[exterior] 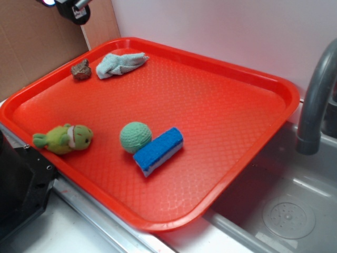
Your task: Grab the blue cloth.
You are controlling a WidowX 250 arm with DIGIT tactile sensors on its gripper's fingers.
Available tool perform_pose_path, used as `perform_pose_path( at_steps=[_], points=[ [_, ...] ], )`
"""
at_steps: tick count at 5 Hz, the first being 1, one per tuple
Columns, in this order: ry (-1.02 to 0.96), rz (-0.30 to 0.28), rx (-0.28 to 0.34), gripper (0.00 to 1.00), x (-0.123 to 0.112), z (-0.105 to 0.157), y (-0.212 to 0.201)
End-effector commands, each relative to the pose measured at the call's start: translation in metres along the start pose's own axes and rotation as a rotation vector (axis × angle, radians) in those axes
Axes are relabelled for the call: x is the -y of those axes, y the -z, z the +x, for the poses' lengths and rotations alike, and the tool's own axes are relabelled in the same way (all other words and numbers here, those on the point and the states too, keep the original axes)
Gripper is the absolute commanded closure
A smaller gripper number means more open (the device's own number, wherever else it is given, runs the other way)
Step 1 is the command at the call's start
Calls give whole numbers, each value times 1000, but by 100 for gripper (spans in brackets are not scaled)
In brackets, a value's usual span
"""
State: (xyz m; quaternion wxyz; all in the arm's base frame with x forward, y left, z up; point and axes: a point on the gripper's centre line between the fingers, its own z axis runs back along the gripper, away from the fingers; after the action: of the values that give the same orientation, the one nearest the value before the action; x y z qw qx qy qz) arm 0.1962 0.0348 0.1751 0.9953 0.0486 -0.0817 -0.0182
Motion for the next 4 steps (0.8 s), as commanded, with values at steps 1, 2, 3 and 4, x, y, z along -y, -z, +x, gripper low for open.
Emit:
perform_pose_path(
  at_steps=[1,2,3,4],
  points=[
    [86,27,32,0,-20,32,16],
    [265,63,37,0,-23,46,36],
    [330,-20,-57,0,-43,61,64],
    [452,-48,-63,0,-56,76,89]
  ],
)
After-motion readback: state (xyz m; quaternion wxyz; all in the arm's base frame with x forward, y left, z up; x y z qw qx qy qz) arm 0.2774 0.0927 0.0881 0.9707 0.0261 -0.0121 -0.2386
